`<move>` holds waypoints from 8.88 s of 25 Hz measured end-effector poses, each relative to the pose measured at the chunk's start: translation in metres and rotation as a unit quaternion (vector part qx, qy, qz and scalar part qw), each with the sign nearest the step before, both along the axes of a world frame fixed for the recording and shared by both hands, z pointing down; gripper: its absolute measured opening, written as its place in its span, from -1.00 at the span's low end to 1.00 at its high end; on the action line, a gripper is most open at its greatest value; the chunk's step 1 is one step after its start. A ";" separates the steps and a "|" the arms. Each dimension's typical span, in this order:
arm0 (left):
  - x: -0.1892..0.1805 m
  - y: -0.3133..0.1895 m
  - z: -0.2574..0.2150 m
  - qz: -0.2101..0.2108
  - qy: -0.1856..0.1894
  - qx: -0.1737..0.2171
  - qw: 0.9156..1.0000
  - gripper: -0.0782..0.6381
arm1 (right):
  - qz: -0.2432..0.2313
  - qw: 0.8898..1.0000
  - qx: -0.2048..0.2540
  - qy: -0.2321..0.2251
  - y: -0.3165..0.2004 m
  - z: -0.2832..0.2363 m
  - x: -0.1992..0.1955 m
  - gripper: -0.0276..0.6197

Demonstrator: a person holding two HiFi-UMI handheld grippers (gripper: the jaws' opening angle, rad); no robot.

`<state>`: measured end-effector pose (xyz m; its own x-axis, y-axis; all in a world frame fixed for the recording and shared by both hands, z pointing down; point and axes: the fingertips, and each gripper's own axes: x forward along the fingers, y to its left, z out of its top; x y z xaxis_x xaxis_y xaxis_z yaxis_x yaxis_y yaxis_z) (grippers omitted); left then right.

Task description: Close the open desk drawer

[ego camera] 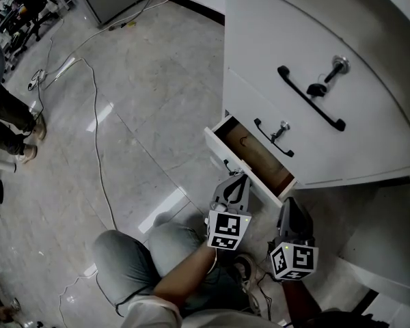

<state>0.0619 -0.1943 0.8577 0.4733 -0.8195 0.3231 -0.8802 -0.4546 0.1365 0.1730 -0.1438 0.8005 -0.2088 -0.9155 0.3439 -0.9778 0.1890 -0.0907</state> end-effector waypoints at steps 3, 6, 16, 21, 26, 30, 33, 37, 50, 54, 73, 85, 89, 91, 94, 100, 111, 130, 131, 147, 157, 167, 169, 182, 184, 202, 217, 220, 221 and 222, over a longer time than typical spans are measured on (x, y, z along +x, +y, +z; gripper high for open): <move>0.000 0.000 0.001 0.009 0.003 0.004 1.000 -0.76 | 0.002 1.000 -0.005 0.002 0.000 0.002 0.000 -0.92; 0.003 -0.002 0.002 0.015 0.019 -0.005 1.000 -0.76 | 0.003 1.000 -0.009 0.006 -0.001 0.002 0.001 -0.92; 0.017 -0.010 0.000 0.027 0.037 -0.007 0.999 -0.76 | 0.009 1.000 -0.013 0.019 -0.002 -0.004 0.008 -0.92; 0.020 -0.017 0.000 0.022 0.028 -0.010 0.999 -0.76 | 0.015 1.000 -0.015 0.020 -0.007 -0.008 0.011 -0.92; 0.028 -0.021 0.004 0.027 0.028 -0.003 0.999 -0.76 | 0.011 0.999 -0.020 0.025 -0.007 -0.011 0.015 -0.92; 0.030 -0.023 0.002 0.032 0.030 0.003 0.999 -0.76 | 0.014 0.999 -0.021 0.023 -0.008 -0.011 0.017 -0.92; 0.030 -0.026 0.002 0.030 0.034 0.004 0.999 -0.76 | 0.013 0.999 -0.023 0.022 -0.011 -0.009 0.015 -0.92; 0.034 -0.031 0.003 0.031 0.037 0.000 0.999 -0.76 | 0.015 0.999 -0.025 0.024 -0.013 -0.010 0.015 -0.92; 0.042 -0.043 -0.002 0.023 0.057 -0.002 0.998 -0.76 | 0.024 0.999 -0.030 0.030 -0.014 -0.015 0.018 -0.92; 0.043 -0.045 -0.003 0.022 0.058 0.001 0.998 -0.76 | 0.025 0.999 -0.032 0.030 -0.015 -0.015 0.017 -0.92; 0.047 -0.050 -0.004 0.016 0.062 0.003 0.998 -0.76 | 0.023 0.999 -0.036 0.032 -0.013 -0.016 0.021 -0.92; 0.051 -0.050 0.001 0.016 0.056 -0.006 0.998 -0.76 | 0.020 0.999 -0.036 0.033 -0.012 -0.015 0.019 -0.92; 0.053 -0.050 0.002 0.014 0.051 -0.016 0.998 -0.76 | 0.018 0.999 -0.037 0.035 -0.010 -0.015 0.019 -0.92; 0.053 -0.052 0.004 0.013 0.053 -0.026 0.998 -0.76 | 0.017 0.999 -0.036 0.035 -0.010 -0.015 0.017 -0.92; 0.052 -0.053 0.005 0.010 0.049 -0.026 0.998 -0.76 | 0.012 0.999 -0.035 0.034 -0.009 -0.015 0.014 -0.92; 0.053 -0.053 0.006 0.010 0.056 -0.027 0.998 -0.76 | 0.013 0.999 -0.038 0.035 -0.009 -0.013 0.017 -0.92; 0.056 -0.058 0.004 0.004 0.069 -0.030 0.997 -0.76 | 0.008 0.999 -0.038 0.034 -0.010 -0.013 0.012 -0.92; 0.059 -0.061 0.004 0.019 0.077 -0.022 0.997 -0.76 | 0.003 0.999 -0.041 0.026 -0.007 -0.009 0.005 -0.92; 0.059 -0.060 0.004 0.020 0.076 -0.022 0.997 -0.76 | 0.003 0.999 -0.041 0.026 -0.008 -0.009 0.005 -0.92; 0.062 -0.067 0.008 0.028 0.077 -0.023 0.996 -0.76 | -0.003 0.999 -0.038 0.025 -0.008 -0.010 0.005 -0.92; 0.061 -0.062 0.010 0.038 0.077 -0.044 0.995 -0.76 | 0.007 0.999 -0.034 0.028 -0.001 -0.016 0.002 -0.92; 0.032 -0.035 -0.021 0.039 0.086 -0.061 0.994 -0.76 | 0.038 0.999 -0.020 0.010 -0.003 -0.024 -0.006 -0.92; 0.020 -0.028 -0.032 0.035 0.079 -0.056 0.995 -0.76 | 0.040 0.999 -0.015 0.006 -0.006 -0.027 -0.009 -0.92; -0.033 0.006 -0.072 -0.025 0.042 -0.007 0.999 -0.76 | 0.005 1.000 -0.009 -0.005 -0.025 -0.013 -0.046 -0.92; -0.034 0.005 -0.065 -0.029 0.057 -0.022 0.998 -0.76 | 0.001 1.000 -0.014 -0.011 -0.025 -0.008 -0.048 -0.92; -0.087 0.031 -0.352 -0.091 0.017 -0.061 0.994 -0.76 | -0.047 0.998 -0.050 0.018 -0.002 -0.290 -0.091 -0.92; -0.095 0.064 -0.648 -0.070 0.009 -0.032 0.997 -0.76 | -0.055 0.998 0.010 0.012 0.012 -0.598 -0.102 -0.92; -0.097 0.067 -0.680 -0.076 0.014 -0.020 0.997 -0.76 | -0.058 0.998 0.026 0.008 0.013 -0.631 -0.104 -0.92; -0.097 0.067 -0.689 -0.079 0.015 -0.015 0.997 -0.76 | -0.062 0.998 0.030 0.007 0.013 -0.641 -0.105 -0.92; -0.096 0.067 -0.698 -0.082 0.016 -0.010 0.996 -0.76 | -0.066 0.997 0.035 0.007 0.013 -0.650 -0.105 -0.92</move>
